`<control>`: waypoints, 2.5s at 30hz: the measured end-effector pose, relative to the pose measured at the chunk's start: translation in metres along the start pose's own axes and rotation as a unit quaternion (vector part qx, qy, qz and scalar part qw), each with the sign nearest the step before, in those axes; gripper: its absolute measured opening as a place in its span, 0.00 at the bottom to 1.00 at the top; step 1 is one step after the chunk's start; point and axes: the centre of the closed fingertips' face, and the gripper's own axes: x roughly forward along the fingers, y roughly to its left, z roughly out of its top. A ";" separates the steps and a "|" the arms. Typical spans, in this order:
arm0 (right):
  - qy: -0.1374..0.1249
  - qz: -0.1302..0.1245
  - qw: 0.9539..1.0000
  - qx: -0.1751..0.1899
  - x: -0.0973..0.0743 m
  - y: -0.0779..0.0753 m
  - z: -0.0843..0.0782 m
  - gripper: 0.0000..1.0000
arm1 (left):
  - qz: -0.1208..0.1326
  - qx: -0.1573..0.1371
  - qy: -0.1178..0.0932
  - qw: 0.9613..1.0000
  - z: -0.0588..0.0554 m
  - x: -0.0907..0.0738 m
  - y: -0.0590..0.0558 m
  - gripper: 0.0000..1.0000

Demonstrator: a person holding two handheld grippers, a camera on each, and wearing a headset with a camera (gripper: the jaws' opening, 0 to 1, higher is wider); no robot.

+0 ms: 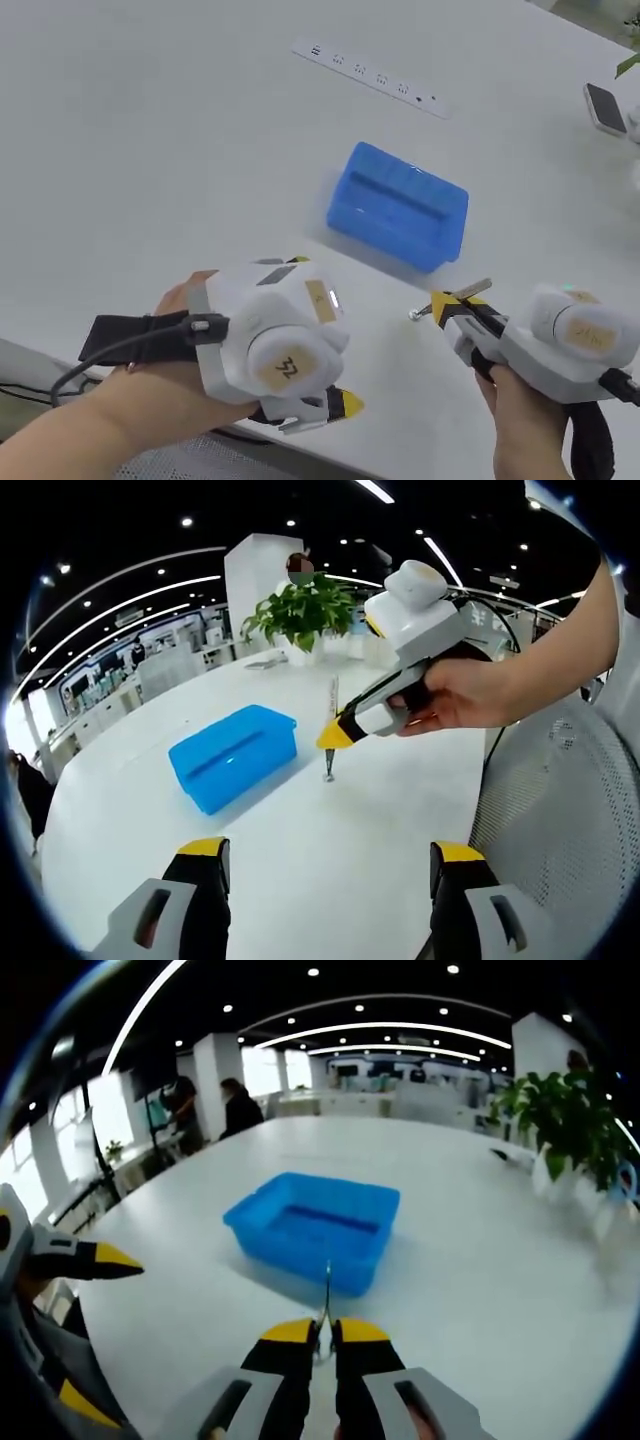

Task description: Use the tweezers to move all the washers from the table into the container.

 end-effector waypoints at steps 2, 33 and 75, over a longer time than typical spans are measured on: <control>0.000 0.000 1.000 -0.003 0.000 0.001 0.000 0.04 | -0.001 -0.001 0.001 1.000 0.000 0.000 0.000 0.84; 0.026 0.002 0.999 -0.039 -0.005 0.006 -0.010 0.02 | -0.002 0.010 0.008 1.000 -0.003 0.001 -0.002 0.82; -0.017 0.050 0.997 -0.052 0.019 0.010 0.091 0.02 | -0.003 0.007 0.011 1.000 -0.004 0.001 -0.001 0.81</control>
